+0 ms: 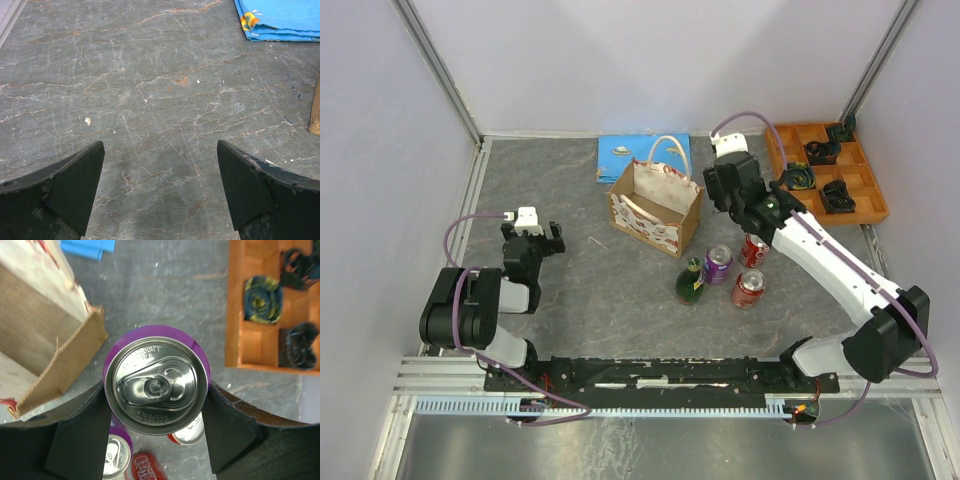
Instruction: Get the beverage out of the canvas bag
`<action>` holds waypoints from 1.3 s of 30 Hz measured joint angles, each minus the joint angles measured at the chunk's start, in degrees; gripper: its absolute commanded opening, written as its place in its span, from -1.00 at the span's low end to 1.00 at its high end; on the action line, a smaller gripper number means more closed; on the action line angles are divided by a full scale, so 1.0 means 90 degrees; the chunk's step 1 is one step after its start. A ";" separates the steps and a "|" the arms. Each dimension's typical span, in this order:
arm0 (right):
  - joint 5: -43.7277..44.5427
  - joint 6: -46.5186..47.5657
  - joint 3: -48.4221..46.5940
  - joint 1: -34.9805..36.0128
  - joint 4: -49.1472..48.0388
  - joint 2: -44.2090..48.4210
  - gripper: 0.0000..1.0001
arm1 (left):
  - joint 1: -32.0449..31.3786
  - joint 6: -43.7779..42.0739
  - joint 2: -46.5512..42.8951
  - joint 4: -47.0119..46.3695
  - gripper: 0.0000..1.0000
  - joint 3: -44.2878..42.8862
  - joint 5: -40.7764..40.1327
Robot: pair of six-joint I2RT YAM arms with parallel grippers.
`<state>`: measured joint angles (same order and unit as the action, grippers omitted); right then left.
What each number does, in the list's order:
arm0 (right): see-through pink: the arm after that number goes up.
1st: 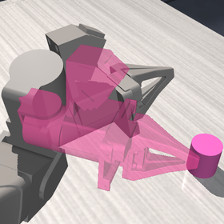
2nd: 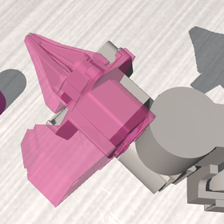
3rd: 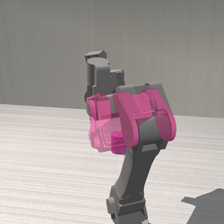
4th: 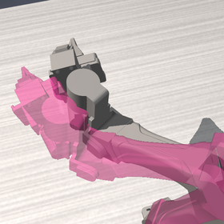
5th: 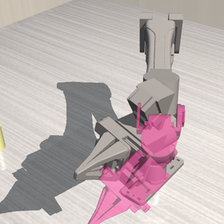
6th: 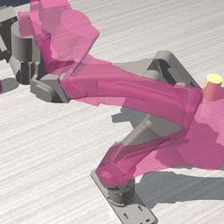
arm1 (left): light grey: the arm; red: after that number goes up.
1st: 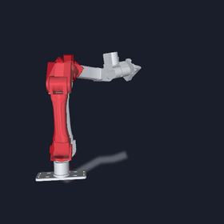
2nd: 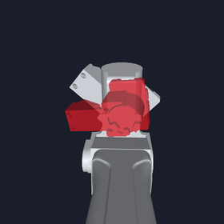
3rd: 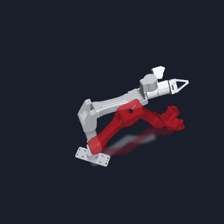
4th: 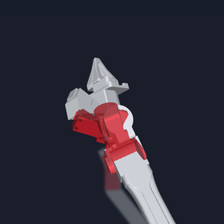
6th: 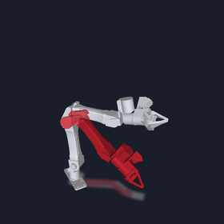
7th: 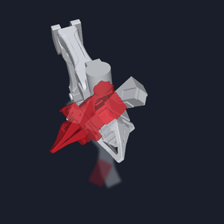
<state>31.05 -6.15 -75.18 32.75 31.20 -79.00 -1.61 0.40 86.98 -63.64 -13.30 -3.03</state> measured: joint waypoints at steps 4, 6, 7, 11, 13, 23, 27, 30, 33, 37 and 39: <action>-0.0277 -0.0384 0.0488 -0.0092 0.0024 -0.0010 -1.00 | 0.0000 0.0000 0.0000 0.0000 0.99 0.0000 0.0000; -0.0372 -0.0520 0.0612 -0.0170 -0.0032 -0.0044 -1.00 | 0.0000 0.0000 0.0000 0.0000 0.99 0.0000 0.0000; -0.0432 -0.0583 0.0665 -0.0221 -0.0083 -0.0068 -1.00 | 0.0000 0.0000 0.0000 0.0000 0.99 0.0000 0.0000; -0.0707 -0.0845 0.0899 -0.0483 -0.0321 -0.0197 -1.00 | 0.0000 0.0000 0.0000 0.0000 0.99 0.0000 0.0000; -0.0848 -0.0945 0.0991 -0.0622 -0.0437 -0.0340 -1.00 | 0.0000 0.0000 0.0000 0.0000 0.99 0.0000 0.0000; -0.1207 -0.1105 0.1226 -0.0857 -0.0967 -0.1137 -1.00 | 0.0000 0.0000 0.0000 0.0000 0.99 0.0000 0.0000; -0.1282 -0.1171 0.1229 -0.0867 -0.1127 -0.1387 -1.00 | 0.0000 0.0000 0.0000 0.0000 0.99 0.0000 0.0000; -0.1287 -0.1224 0.1243 -0.0879 -0.1188 -0.1498 -0.99 | 0.0000 0.0000 0.0000 0.0000 0.99 0.0000 0.0000; -0.1285 -0.1299 0.1260 -0.0908 -0.1180 -0.1554 -0.95 | 0.0000 0.0000 0.0000 0.0000 0.99 0.0000 0.0000; -0.1280 -0.1389 0.1260 -0.0945 -0.1180 -0.1622 -0.80 | 0.0000 0.0000 0.0000 0.0000 0.99 0.0000 0.0000; -0.1282 -0.1428 0.1260 -0.0952 -0.1173 -0.1654 -0.45 | 0.0000 0.0000 0.0000 0.0000 0.98 0.0000 0.0000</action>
<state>19.51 -19.00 -63.83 24.18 20.64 -93.89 -1.61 0.40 86.98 -63.64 -13.30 -3.03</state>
